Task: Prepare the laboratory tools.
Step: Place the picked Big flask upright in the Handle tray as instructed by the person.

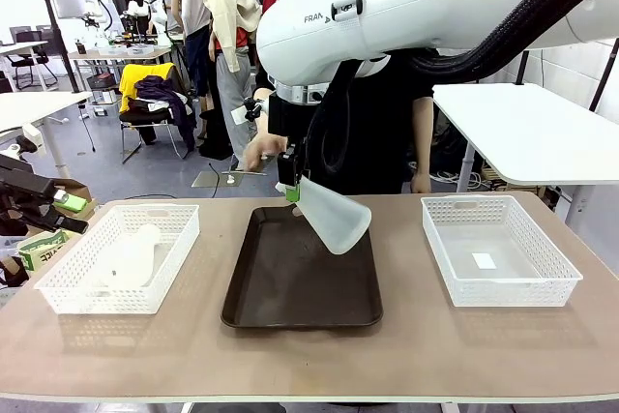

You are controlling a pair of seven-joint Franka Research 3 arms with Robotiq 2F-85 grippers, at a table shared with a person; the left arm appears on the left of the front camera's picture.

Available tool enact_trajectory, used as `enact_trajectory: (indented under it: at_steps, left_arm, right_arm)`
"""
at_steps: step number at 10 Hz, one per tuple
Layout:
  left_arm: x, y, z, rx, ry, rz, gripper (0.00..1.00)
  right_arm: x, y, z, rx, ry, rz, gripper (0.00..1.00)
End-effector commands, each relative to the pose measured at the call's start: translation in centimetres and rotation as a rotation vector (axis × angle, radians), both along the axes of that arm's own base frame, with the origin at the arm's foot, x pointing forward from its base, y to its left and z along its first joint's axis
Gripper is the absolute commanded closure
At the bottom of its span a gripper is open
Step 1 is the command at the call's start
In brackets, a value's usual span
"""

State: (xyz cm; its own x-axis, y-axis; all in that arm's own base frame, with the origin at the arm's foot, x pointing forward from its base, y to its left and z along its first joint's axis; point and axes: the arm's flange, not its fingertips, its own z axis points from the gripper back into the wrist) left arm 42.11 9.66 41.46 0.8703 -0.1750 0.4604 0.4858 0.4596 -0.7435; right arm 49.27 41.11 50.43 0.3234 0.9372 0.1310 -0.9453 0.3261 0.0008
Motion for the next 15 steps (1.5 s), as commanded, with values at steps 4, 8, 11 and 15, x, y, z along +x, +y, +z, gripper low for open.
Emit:
enact_trajectory:
  at_steps: [4, 8, 11, 15]
  left_arm:
    - [-0.1, 0.1, 0.2, -0.003, -0.004, -0.003, 0.0]
    - [-0.1, 0.1, 0.2, -0.003, -0.004, -0.003, 0.0]
    - [-0.1, 0.1, 0.2, -0.003, -0.004, -0.003, 0.0]
    - [-0.1, 0.1, 0.2, -0.003, -0.004, -0.003, 0.0]
  right_arm:
    - [-0.2, -0.1, 0.2, -0.005, -0.006, 0.003, 1.0]
    - [-0.2, -0.1, 0.2, -0.005, -0.006, 0.003, 1.0]
    - [0.0, 0.0, 0.0, 0.0, 0.0, 0.0, 1.0]
    - [0.6, -1.2, -0.9, 0.163, -0.056, 0.097, 1.0]
